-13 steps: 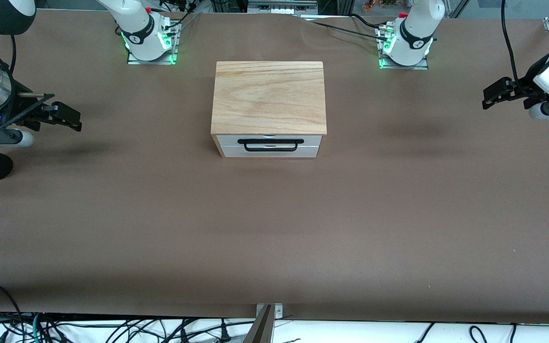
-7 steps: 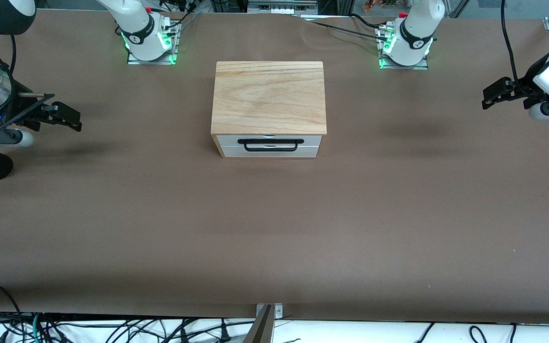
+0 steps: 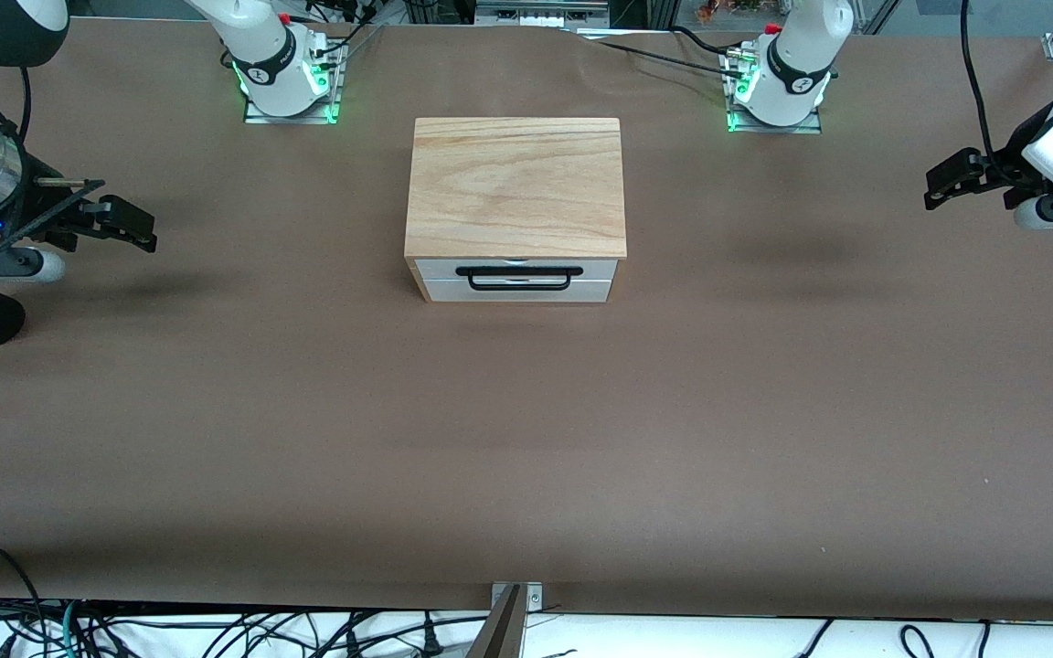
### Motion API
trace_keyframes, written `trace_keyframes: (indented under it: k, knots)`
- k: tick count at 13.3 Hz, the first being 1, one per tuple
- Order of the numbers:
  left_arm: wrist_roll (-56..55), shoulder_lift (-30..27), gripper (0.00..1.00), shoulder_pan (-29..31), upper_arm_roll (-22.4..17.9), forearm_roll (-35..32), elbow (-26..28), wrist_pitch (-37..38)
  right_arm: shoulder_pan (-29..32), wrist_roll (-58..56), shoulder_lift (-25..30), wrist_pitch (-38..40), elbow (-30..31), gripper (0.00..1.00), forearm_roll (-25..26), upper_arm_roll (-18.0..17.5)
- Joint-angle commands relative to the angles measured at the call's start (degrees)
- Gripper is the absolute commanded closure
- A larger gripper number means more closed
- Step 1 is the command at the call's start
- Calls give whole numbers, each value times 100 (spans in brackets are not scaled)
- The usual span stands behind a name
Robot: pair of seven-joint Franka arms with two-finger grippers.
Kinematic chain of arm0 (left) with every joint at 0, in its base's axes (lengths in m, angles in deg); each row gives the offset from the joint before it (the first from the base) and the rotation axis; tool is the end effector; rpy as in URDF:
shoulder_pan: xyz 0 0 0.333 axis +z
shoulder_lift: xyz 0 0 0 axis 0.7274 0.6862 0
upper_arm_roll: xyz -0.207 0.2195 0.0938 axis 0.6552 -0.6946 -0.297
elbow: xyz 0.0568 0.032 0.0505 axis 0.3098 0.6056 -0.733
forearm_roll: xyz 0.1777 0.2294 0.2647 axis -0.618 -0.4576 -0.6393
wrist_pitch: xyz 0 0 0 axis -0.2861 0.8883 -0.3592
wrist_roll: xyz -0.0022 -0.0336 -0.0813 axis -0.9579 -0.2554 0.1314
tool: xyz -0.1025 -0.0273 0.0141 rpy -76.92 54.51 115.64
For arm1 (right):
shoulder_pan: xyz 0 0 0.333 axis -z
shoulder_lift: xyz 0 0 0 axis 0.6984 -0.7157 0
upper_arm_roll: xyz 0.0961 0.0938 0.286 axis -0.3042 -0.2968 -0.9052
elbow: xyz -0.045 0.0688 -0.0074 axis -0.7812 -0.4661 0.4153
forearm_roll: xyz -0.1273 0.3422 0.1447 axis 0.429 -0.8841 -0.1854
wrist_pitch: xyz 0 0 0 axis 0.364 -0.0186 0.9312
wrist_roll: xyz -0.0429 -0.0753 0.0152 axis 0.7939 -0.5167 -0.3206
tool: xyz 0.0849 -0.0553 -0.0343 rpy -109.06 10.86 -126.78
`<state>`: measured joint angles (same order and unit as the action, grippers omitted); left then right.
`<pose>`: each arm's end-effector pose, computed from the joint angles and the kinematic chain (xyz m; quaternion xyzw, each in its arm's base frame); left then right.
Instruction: Pull top drawer with both arms simultaneously
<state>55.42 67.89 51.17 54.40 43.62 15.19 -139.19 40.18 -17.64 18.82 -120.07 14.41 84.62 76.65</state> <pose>0.5199 0.0025 0.5907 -0.9982 -0.0075 0.0576 0.0114 0.5826 0.0508 0.5851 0.9992 0.0076 -0.0365 0.0108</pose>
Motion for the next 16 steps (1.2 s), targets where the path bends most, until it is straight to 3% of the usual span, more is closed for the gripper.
trace_keyframes:
  k: [1,9,11,14,16]
  knots:
    - [34,-53,0,104,57,295,73,-29,7,29,17,9,-58,0,-64,-12]
    - [78,351,0,16,66,735,362,-985,7,-15,0,-9,-75,0,-91,-20]
    - [104,448,0,-19,83,839,582,-1233,7,-41,-53,-18,-102,0,-327,-12]
    - [122,667,0,-54,154,1803,872,-1663,-36,-24,-403,44,-75,0,-442,-21]
    - [218,825,0,-107,215,2542,1100,-2005,-63,-24,-658,-35,-102,0,-1307,-21]
